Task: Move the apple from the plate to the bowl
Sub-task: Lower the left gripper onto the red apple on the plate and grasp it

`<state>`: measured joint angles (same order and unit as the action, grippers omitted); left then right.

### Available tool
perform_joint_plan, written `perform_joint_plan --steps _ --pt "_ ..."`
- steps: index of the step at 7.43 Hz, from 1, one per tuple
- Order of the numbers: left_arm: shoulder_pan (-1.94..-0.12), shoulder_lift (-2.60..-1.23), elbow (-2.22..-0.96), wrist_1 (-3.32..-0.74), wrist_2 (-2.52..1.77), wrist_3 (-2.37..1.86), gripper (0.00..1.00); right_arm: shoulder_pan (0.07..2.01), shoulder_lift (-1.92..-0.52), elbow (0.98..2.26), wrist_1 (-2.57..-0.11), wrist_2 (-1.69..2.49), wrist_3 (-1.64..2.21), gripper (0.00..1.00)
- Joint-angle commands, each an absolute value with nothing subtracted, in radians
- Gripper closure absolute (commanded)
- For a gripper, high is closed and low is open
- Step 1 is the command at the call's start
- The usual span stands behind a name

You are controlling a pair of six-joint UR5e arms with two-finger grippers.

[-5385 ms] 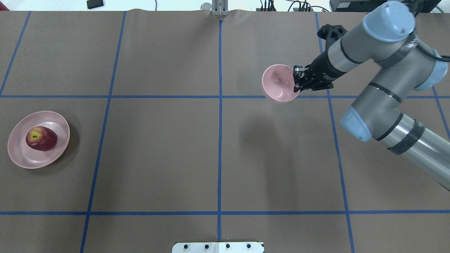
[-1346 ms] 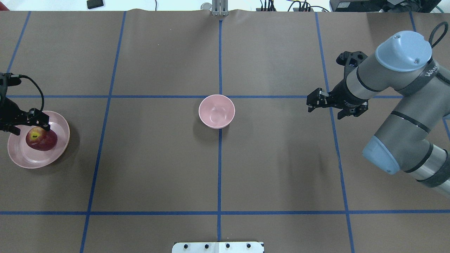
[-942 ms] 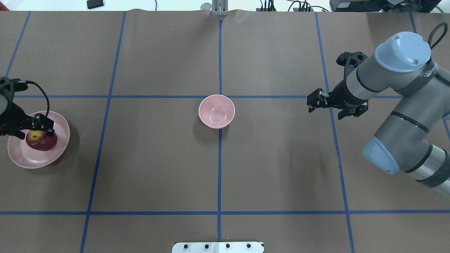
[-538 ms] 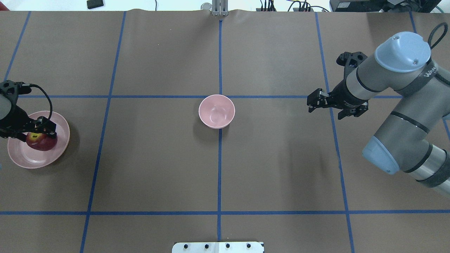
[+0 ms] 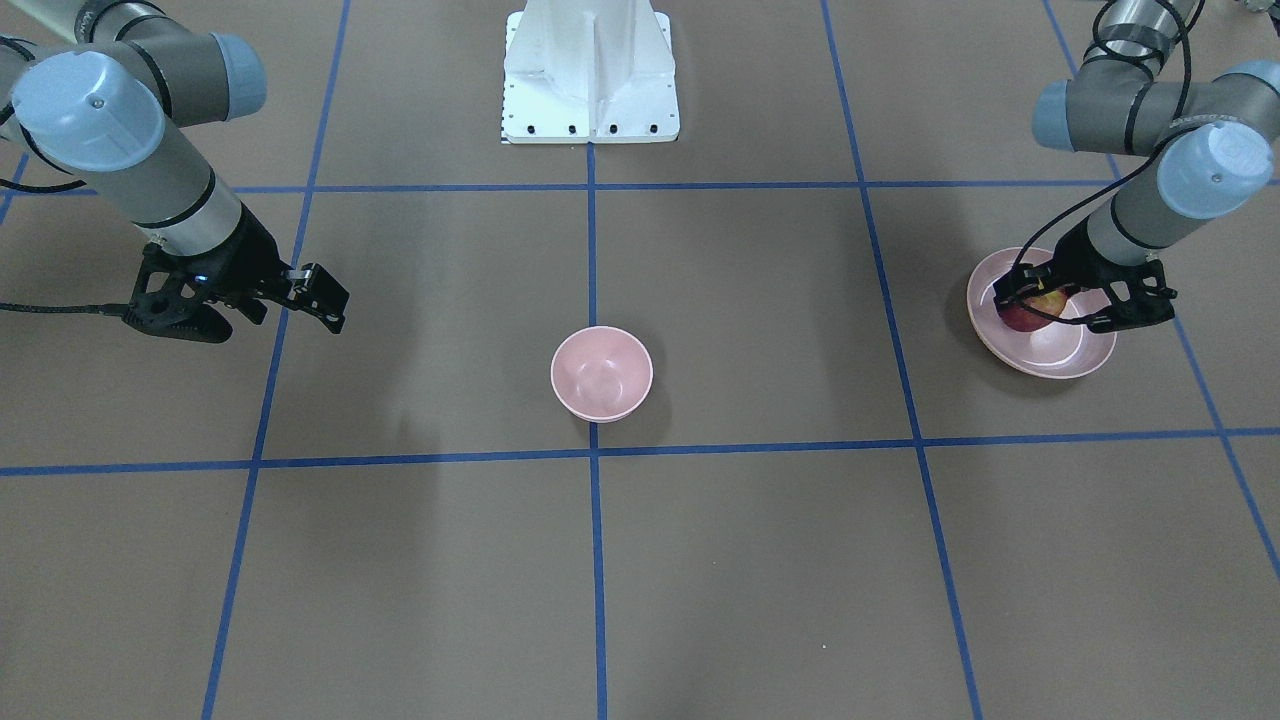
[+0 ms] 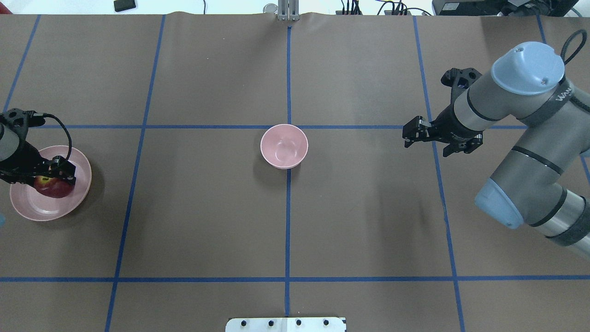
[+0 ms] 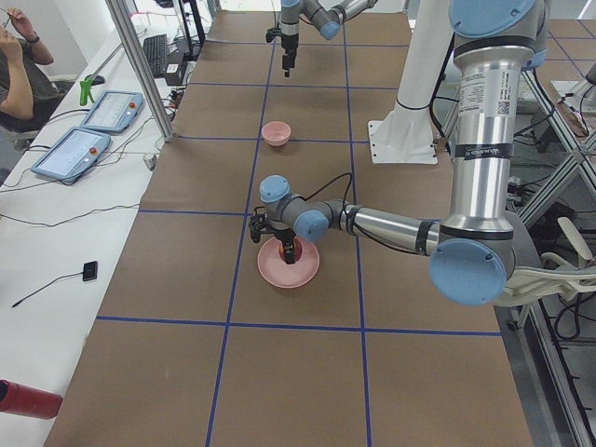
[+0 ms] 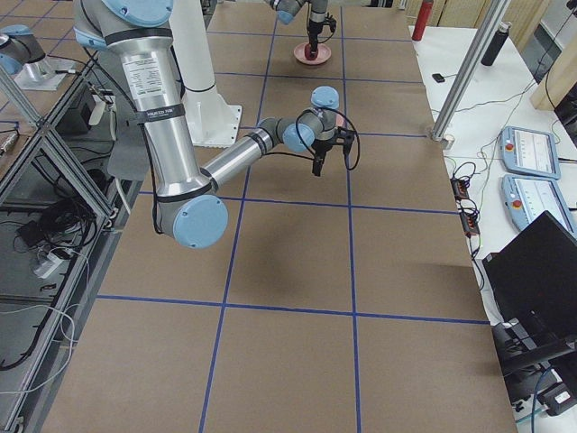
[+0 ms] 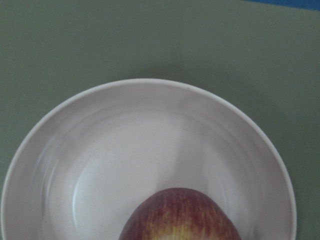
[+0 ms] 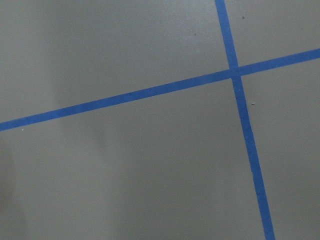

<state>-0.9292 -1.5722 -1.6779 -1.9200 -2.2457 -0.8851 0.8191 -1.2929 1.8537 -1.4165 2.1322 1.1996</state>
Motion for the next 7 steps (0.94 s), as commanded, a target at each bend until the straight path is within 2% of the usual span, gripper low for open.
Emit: perform_joint_plan --steps 1,2,3,5,7 --pt "-0.928 -1.575 -1.686 -1.918 -2.25 -0.885 0.67 0.819 -1.292 1.855 -1.417 2.132 1.2 0.0" --pt "-0.93 -1.591 -1.69 -1.907 -2.337 -0.882 1.0 0.819 -1.29 1.853 -1.417 2.132 1.2 0.0" --pt "-0.949 -1.585 -1.736 -1.902 -2.408 -0.881 1.0 0.819 -1.289 1.852 -1.417 2.132 1.2 0.0" --pt "-1.006 -1.609 -1.895 -1.654 -2.418 -0.868 1.0 0.819 -1.289 1.851 -1.417 2.132 1.2 0.0" --pt "-1.002 -1.78 -1.956 -1.435 -2.398 -0.885 1.0 0.822 -1.295 1.855 -1.417 2.132 1.2 0.0"
